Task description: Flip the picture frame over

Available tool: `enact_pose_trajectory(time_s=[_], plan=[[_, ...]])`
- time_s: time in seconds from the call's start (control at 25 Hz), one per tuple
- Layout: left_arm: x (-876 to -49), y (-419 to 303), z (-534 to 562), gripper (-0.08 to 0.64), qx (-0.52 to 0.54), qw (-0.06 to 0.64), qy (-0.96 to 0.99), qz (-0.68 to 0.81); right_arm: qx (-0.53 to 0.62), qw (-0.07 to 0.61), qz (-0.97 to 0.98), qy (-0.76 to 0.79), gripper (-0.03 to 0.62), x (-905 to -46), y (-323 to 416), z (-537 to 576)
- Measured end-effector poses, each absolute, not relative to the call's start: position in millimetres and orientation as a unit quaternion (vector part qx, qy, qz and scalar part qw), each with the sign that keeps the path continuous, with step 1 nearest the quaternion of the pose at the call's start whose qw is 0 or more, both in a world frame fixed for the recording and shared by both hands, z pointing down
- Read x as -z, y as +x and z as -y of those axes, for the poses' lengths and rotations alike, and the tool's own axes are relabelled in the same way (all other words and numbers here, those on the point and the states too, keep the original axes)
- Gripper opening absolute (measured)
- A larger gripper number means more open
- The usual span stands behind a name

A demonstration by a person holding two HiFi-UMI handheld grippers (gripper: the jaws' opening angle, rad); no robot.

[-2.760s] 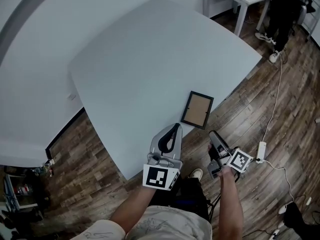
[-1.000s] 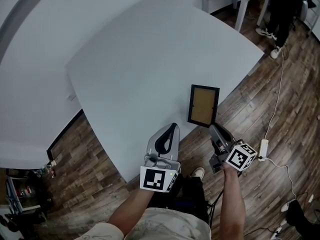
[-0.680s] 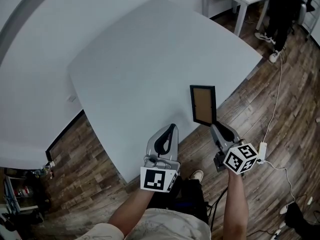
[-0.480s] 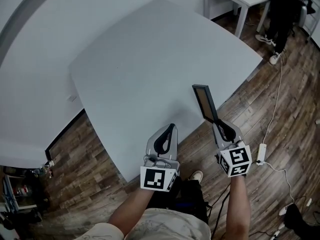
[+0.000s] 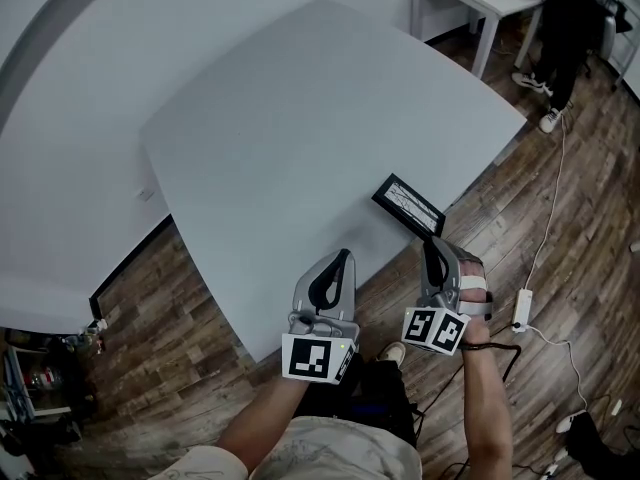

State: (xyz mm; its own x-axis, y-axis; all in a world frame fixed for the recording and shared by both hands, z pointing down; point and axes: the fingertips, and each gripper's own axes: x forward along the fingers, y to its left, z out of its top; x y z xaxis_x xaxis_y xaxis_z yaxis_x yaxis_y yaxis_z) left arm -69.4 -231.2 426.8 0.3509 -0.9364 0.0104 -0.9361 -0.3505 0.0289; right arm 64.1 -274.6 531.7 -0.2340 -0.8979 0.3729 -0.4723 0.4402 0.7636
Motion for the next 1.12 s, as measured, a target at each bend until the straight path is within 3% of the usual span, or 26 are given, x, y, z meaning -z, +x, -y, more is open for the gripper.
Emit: enact_pose_trajectory(time_s=[0.44, 0.76, 1.12], plan=[[-434, -78, 232, 0.0, -0.002, 0.02, 0.817, 0.577, 0.35, 0.492, 0.69, 0.4, 0.087, -581, 48, 258], [-438, -78, 230, 0.0, -0.013, 0.026, 0.811, 0.584, 0.414, 0.507, 0.663, 0.363, 0.092, -598, 36, 254], [-436, -78, 232, 0.0, -0.005, 0.026, 0.808, 0.588, 0.41, 0.536, 0.657, 0.337, 0.098, -627, 33, 250]])
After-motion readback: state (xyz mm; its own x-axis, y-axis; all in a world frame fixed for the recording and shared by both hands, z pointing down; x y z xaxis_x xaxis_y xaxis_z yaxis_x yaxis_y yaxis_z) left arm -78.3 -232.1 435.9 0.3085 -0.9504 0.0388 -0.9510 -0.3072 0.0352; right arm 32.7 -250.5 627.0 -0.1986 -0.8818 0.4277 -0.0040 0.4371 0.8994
